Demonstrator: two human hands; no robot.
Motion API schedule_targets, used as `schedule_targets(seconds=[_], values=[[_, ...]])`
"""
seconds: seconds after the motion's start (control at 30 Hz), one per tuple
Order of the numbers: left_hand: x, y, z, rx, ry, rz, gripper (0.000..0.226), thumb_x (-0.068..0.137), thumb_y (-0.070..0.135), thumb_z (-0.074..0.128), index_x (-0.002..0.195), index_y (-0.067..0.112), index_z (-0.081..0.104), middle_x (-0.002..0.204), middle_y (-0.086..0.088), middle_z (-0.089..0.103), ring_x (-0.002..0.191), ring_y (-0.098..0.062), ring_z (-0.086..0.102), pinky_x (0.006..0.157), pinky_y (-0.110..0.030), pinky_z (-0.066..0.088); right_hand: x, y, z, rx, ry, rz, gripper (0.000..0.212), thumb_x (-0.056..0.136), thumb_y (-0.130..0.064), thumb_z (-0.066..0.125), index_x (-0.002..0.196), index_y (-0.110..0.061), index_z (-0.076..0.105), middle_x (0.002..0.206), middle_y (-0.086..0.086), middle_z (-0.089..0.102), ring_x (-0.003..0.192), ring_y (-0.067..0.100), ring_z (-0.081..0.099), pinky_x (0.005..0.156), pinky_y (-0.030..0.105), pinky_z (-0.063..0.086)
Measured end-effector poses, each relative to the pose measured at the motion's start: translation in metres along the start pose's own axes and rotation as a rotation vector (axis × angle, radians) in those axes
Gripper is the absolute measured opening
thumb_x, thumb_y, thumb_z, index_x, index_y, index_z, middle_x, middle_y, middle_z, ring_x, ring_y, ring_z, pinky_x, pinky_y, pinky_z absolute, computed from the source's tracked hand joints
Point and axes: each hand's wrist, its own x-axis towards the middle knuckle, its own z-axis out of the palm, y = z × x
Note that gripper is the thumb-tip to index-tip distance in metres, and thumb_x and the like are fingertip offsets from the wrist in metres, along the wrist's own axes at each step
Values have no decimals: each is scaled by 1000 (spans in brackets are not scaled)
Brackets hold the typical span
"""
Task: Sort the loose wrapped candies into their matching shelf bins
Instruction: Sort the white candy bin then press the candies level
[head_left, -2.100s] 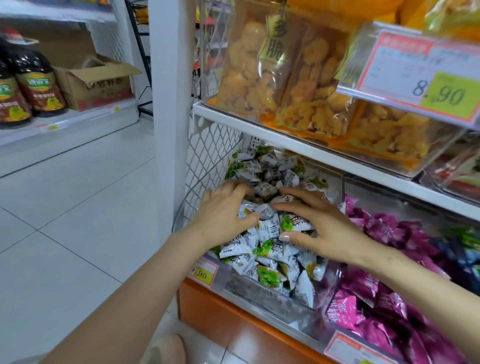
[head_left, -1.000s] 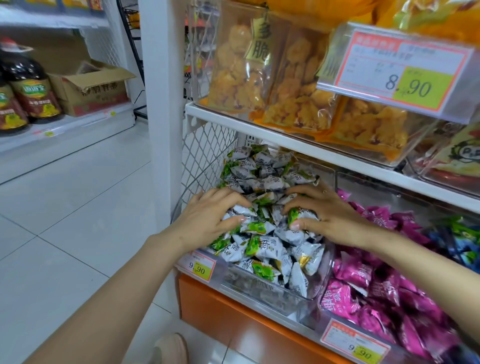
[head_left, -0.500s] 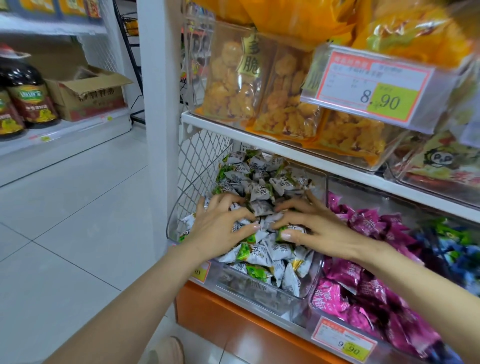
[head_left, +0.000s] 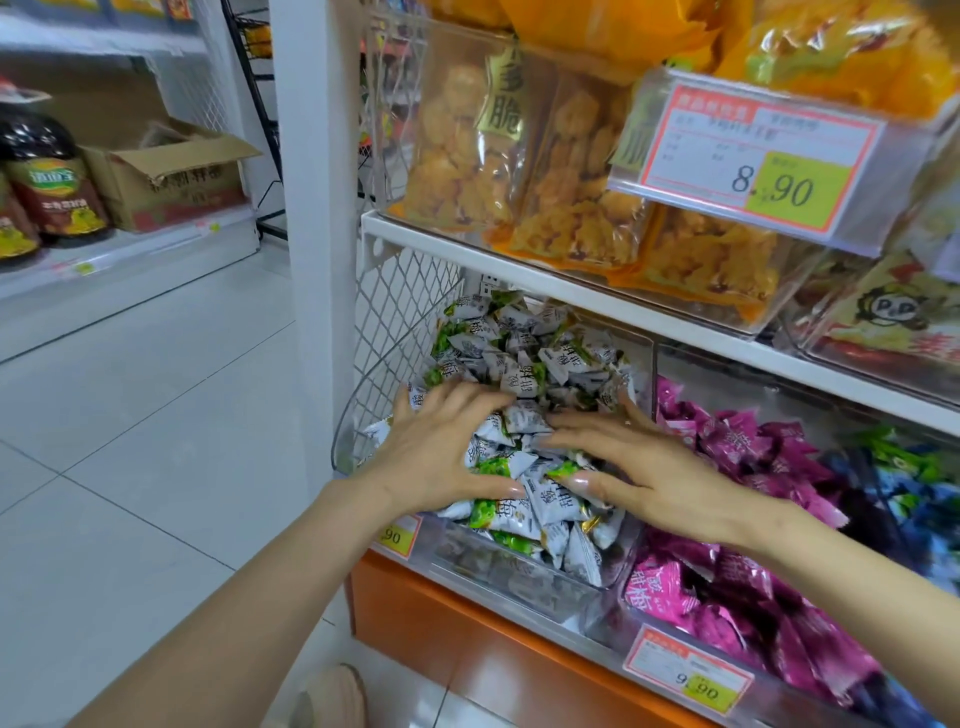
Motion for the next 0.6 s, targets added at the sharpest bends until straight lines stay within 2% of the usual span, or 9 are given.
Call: schedule_targets(seconds=[0.07, 0.1, 0.17, 0.23, 0.33, 0.4, 0.47, 0.53, 0.6], values=[[2, -2, 4, 95, 63, 88, 101, 56, 88, 22, 145, 40, 17, 154, 16, 12, 144, -15, -4, 109, -60, -11, -7, -7, 0, 38, 26, -17, 53, 86, -73, 24, 132, -52, 38, 147, -25, 28, 134, -8, 26, 118, 32, -6], [3, -2, 5, 105, 75, 122, 101, 56, 87, 20, 145, 40, 16, 154, 17, 9, 144, -15, -6, 109, -61, -12, -12, -11, 2, 28, 28, -24, 53, 87, -71, 26, 132, -49, 42, 146, -24, 32, 133, -8, 30, 119, 35, -4], [4, -1, 5, 86, 21, 147, 103, 56, 90, 28, 146, 42, 7, 156, 17, 2, 144, -13, -8, 111, -61, -8, -21, -18, 8, -52, 39, -63, 51, 91, -66, 29, 134, -44, 45, 142, -20, 41, 129, -7, 37, 119, 39, -6], [3, 2, 3, 65, -75, 126, 106, 59, 89, 40, 146, 43, 0, 156, 17, -1, 144, -12, -7, 112, -59, -6, -28, -22, 15, -156, 71, -88, 50, 94, -62, 30, 137, -40, 43, 142, -16, 43, 128, -4, 40, 119, 41, -3], [4, 3, 2, 47, -101, 113, 97, 69, 83, 45, 145, 44, 0, 156, 17, 2, 144, -11, -3, 113, -58, -5, -25, -22, 18, -240, 103, -71, 49, 96, -56, 27, 138, -37, 42, 145, -13, 41, 135, 4, 34, 118, 43, 1], [5, 3, 2, 40, -81, 121, 94, 67, 83, 36, 145, 45, 1, 156, 18, 2, 144, -11, -2, 112, -59, -6, -20, -21, 14, -197, 113, -17, 52, 94, -57, 22, 139, -39, 39, 146, -16, 38, 139, 3, 23, 118, 38, -4], [4, 6, 2, 34, -99, 102, 98, 64, 85, 35, 146, 44, 0, 155, 18, -2, 144, -12, -7, 111, -60, -9, -17, -21, 13, -161, 131, 15, 55, 90, -60, 21, 139, -41, 39, 144, -17, 40, 138, -1, 20, 115, 34, -9], [1, 12, 2, 60, -143, 87, 108, 62, 86, 44, 147, 40, -5, 155, 17, -9, 143, -14, -14, 110, -61, -12, -17, -27, 15, -181, 151, 3, 57, 88, -60, 26, 137, -37, 42, 139, -14, 48, 131, -5, 31, 114, 38, -7], [-1, 16, 3, 99, -153, 84, 115, 61, 85, 50, 147, 37, -9, 155, 14, -14, 142, -16, -19, 109, -60, -16, -21, -35, 18, -205, 177, 6, 60, 85, -61, 36, 136, -30, 45, 123, -9, 63, 109, -6, 52, 112, 43, -2]])
